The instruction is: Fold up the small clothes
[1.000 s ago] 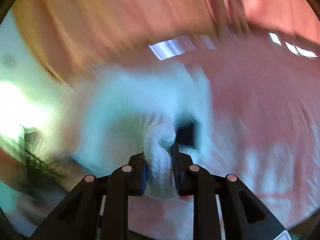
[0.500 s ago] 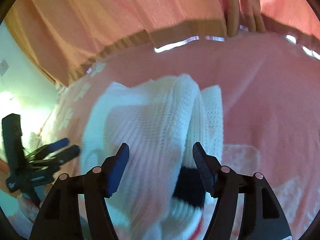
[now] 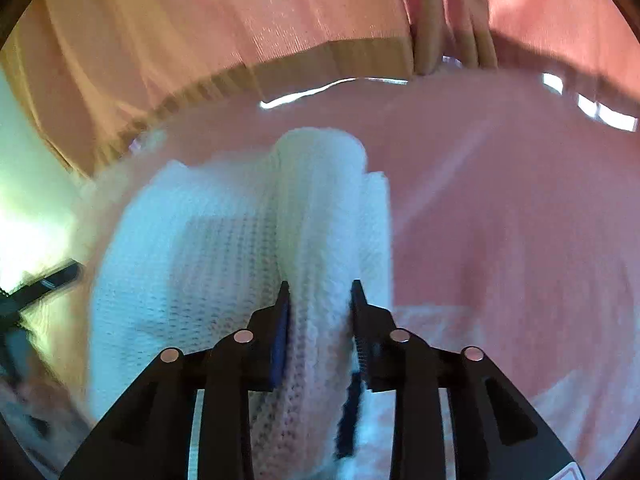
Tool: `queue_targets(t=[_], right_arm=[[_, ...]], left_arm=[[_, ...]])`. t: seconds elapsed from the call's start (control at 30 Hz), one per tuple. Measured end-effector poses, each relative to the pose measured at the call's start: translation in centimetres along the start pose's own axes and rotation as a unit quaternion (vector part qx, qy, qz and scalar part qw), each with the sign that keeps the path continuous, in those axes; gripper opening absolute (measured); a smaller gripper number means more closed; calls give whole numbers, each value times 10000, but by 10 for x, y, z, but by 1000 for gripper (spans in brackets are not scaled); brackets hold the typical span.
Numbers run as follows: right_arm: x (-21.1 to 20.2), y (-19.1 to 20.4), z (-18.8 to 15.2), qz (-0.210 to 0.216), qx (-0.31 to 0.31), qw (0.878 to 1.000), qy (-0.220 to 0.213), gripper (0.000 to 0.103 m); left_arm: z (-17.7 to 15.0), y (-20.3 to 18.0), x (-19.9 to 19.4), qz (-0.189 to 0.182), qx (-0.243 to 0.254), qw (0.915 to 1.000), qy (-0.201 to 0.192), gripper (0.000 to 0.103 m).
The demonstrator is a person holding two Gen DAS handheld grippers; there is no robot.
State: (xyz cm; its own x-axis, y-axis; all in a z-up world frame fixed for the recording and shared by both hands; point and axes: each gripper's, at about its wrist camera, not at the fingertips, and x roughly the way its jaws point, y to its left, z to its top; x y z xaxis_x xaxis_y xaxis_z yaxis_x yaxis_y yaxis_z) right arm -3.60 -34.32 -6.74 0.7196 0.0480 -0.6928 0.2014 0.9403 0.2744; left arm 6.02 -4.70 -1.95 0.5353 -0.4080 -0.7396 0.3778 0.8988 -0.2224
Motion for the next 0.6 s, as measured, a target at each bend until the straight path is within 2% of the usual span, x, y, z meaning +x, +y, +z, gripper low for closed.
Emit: queue_targets(t=[0.07,0.17,0.2,0.27,0.3,0.37,0.4,0.53,0.6], right_arm=[[-31,12,-8,5,-245,9991,-333,32],[-68,21,-28,159,-412,9970,-636,42],[-78,23,-40,121,-475,9965,-680,46],[-78,24,-57,2,-506,9970,-590,48],[-69,22,-68,-85,-497,9979,-407,38],[-47,17,-81,-362,-446,9983,37,9],[-39,13,-86,-432,-413,9980,189,9],[-68,12,-85,-398,-469,9977,-276,9],[-70,4,-92,-393,-291,9985,-249,10]], left_arm=[[-4,-4,-2,-38,72,10000,-1,93],[-10,-8,-3,-41,180,9998,18,93],[-13,-8,-2,-47,189,9998,60,93],[-19,-9,0,-76,187,9997,159,93],[-23,-10,2,-110,188,9995,226,93],[-31,-13,3,-124,223,9992,311,93],[-35,-15,4,-135,271,9989,351,93],[-44,-19,-2,-188,330,9987,345,93],[-48,-18,-4,-229,301,9987,328,93]])
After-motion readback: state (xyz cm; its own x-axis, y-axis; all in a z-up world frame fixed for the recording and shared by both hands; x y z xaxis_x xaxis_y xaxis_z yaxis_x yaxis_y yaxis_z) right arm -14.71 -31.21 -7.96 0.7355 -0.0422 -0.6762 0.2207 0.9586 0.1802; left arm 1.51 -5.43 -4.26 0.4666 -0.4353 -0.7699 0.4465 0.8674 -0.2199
